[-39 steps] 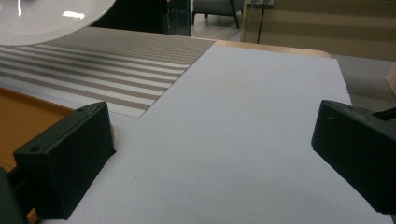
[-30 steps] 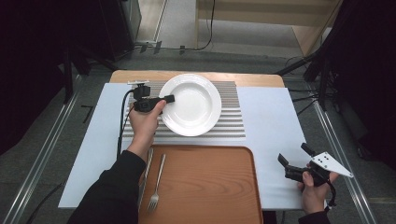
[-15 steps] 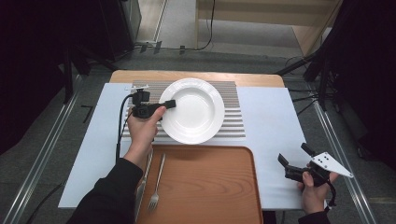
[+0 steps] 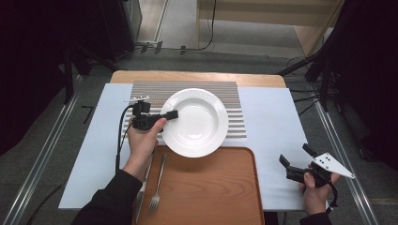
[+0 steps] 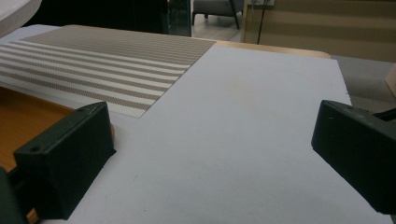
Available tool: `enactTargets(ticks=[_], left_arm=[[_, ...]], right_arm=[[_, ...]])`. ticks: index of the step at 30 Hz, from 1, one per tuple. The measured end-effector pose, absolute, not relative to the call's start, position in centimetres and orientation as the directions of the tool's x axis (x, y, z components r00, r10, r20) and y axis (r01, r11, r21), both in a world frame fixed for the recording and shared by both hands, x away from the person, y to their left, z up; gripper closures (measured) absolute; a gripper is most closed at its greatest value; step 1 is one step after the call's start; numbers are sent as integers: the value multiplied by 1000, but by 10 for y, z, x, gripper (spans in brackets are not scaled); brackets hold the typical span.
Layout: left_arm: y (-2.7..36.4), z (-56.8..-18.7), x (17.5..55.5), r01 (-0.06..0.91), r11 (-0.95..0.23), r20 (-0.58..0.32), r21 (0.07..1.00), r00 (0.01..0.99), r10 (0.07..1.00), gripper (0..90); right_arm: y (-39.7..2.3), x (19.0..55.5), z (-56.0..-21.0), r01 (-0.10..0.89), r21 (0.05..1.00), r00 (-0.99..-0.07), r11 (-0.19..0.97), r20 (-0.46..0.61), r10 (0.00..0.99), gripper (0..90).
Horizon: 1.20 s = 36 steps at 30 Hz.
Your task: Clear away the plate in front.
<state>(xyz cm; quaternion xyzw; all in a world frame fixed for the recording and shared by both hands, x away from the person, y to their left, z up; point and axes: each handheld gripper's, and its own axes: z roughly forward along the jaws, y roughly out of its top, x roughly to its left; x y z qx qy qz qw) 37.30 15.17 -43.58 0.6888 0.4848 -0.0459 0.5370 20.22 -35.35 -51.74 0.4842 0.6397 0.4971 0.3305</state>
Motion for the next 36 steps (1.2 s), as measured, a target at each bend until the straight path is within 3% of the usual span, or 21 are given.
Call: enactTargets(ticks=[36], left_arm=[[152, -472, 303, 758, -9, -631, 652, 549, 547, 817]], right_arm=[[-352, 202, -517, 286, 957, -314, 46, 48, 948, 0]])
